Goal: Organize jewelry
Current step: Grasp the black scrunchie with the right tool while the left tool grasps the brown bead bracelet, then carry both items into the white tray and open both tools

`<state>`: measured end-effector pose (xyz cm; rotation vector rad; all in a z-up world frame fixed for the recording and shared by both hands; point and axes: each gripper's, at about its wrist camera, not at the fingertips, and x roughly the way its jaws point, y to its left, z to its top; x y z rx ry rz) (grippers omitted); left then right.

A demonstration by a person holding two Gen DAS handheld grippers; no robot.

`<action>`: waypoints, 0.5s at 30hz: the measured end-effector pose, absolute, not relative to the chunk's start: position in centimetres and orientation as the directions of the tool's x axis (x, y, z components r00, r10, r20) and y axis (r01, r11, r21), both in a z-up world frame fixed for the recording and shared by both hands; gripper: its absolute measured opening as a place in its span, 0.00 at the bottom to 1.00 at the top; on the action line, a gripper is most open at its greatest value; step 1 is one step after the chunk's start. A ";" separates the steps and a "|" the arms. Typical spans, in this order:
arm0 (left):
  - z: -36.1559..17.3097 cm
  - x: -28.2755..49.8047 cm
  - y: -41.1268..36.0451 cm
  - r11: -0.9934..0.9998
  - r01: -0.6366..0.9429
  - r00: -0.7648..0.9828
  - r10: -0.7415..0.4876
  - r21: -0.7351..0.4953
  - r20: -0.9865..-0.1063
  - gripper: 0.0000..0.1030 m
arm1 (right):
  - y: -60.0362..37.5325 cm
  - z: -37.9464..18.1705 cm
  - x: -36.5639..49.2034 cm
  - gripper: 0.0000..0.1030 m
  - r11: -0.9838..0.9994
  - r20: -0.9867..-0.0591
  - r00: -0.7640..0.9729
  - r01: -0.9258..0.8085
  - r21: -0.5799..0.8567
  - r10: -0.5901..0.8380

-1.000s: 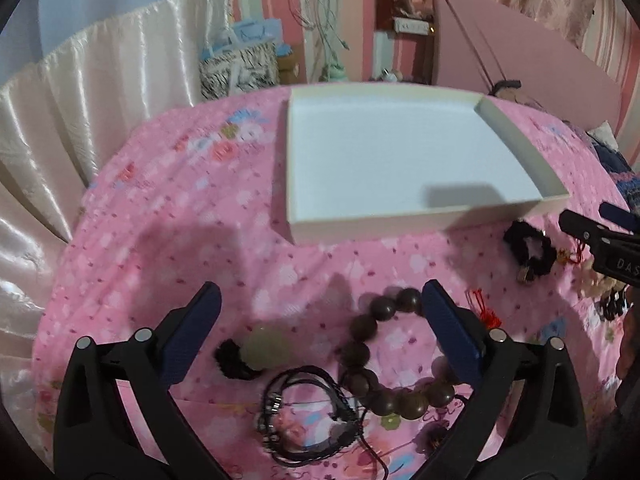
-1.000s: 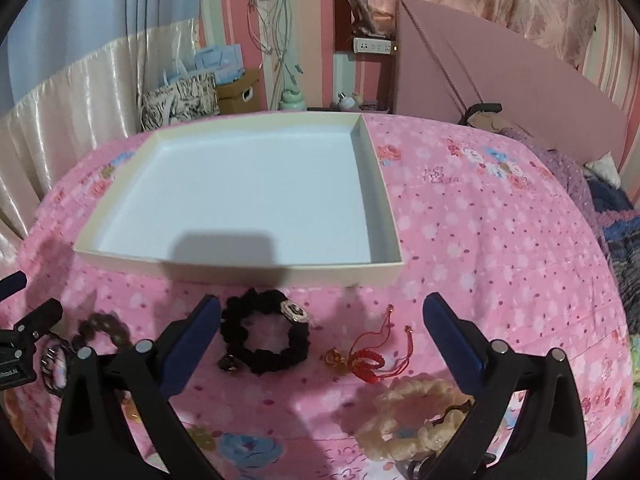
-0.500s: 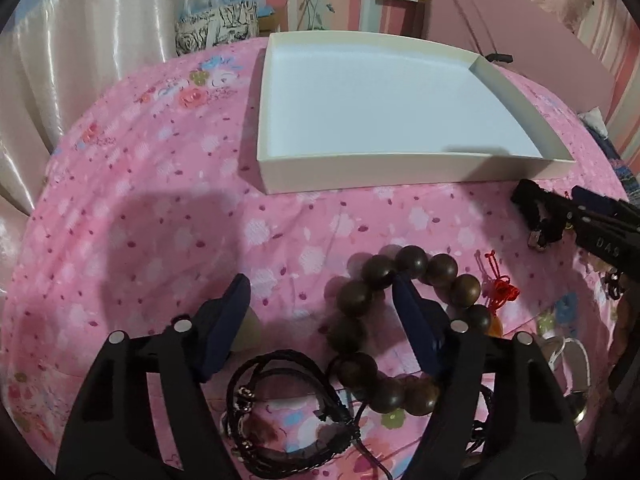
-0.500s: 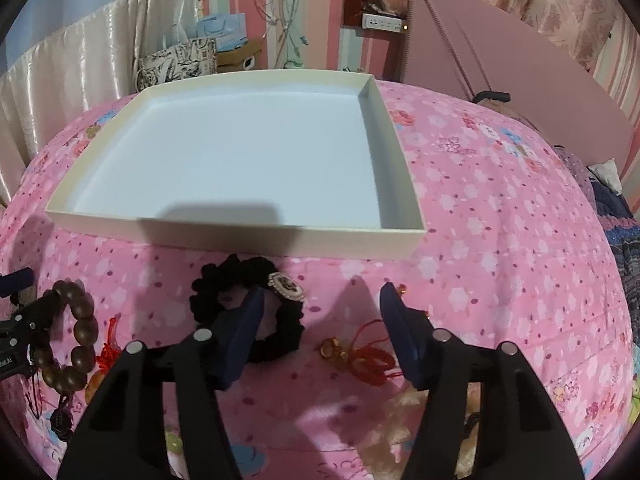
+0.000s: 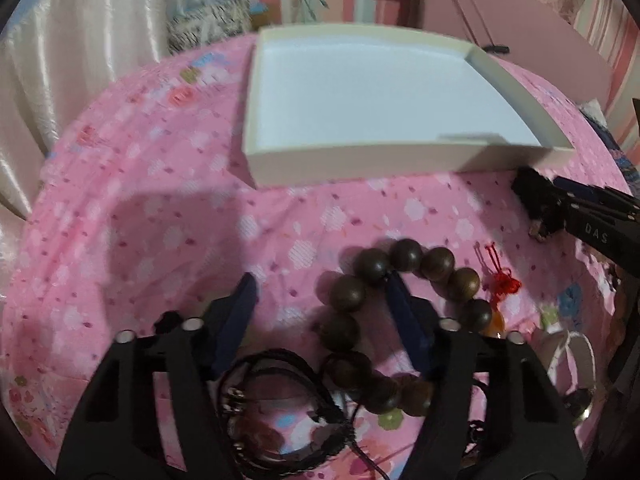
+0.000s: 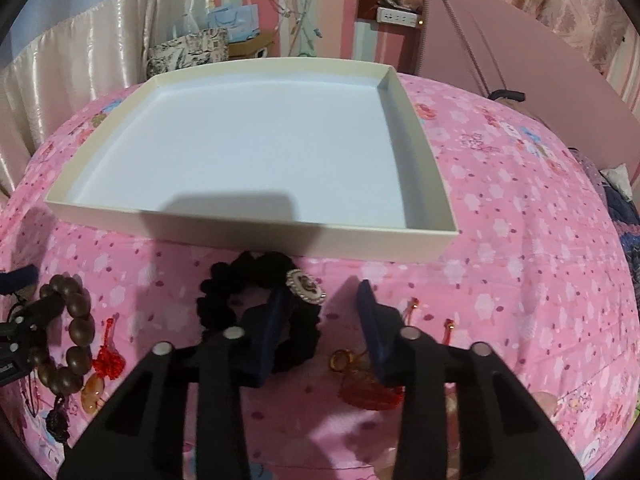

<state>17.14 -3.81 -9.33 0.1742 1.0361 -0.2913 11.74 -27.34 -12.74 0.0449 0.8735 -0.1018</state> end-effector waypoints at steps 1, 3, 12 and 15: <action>-9.4 17.3 -4.3 0.948 0.319 0.481 -0.151 0.012 -0.864 0.59 | -27.2 -12.7 11.7 0.24 0.995 -0.767 0.638 0.101 -0.001 -0.065; -9.3 17.3 -4.6 0.945 0.326 0.486 -0.147 0.022 -0.862 0.52 | -27.1 -12.8 11.6 0.19 0.996 -0.766 0.640 0.091 0.005 -0.054; -8.7 16.5 -6.3 0.928 0.369 0.508 -0.160 0.046 -0.846 0.17 | -27.7 -12.1 10.8 0.17 0.995 -0.731 0.680 0.098 0.023 -0.049; -7.6 16.2 -5.8 0.935 0.353 0.529 -0.172 0.031 -0.831 0.16 | -27.8 -10.8 9.8 0.17 0.995 -0.694 0.719 0.092 0.037 -0.040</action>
